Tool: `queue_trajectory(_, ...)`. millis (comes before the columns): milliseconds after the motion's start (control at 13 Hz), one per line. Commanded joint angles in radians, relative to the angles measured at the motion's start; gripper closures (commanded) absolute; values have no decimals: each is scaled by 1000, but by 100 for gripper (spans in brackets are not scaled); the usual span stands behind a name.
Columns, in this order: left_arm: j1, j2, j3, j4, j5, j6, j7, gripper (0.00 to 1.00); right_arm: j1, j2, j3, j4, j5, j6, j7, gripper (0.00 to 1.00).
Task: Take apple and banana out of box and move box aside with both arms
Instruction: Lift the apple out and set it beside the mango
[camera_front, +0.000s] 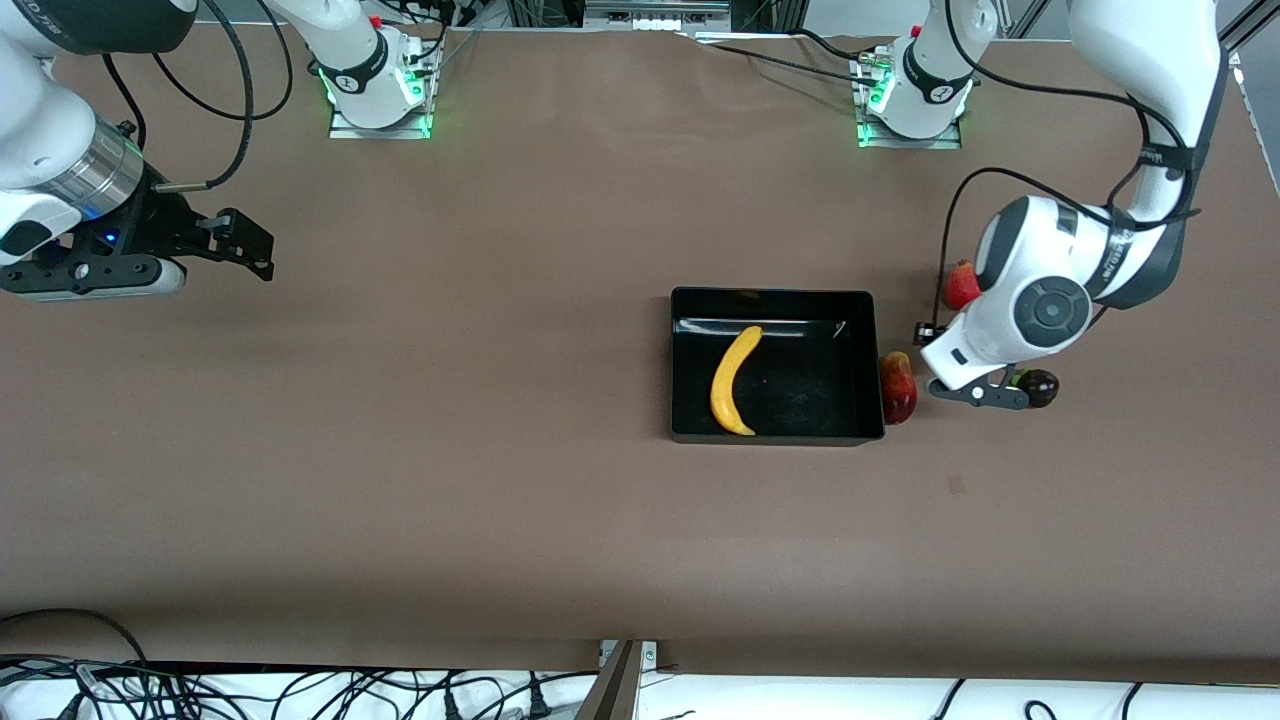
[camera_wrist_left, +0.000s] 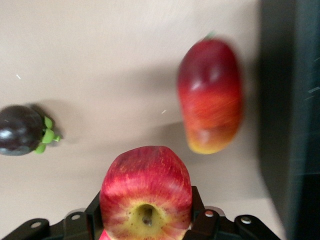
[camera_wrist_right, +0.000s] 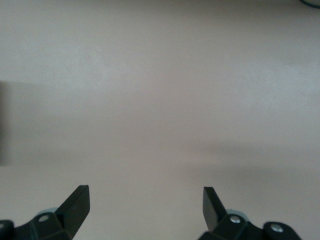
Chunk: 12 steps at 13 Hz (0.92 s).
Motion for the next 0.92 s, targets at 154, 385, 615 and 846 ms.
queue_trajectory(154,51,-31,-41,-210,-95,212,74,44,0,3,-2,8,12,0,-5,0)
queue_trajectory(385,53,-20,-44,-243,-95,275,76,0,-6,3,-4,8,12,-12,-6,0)
queue_trajectory(615,53,-52,-44,-180,-96,230,70,0,-9,0,-13,7,15,-24,-9,0)
queue_trajectory(846,22,-48,-58,60,-98,29,65,0,-9,1,-18,8,41,-18,-9,0)
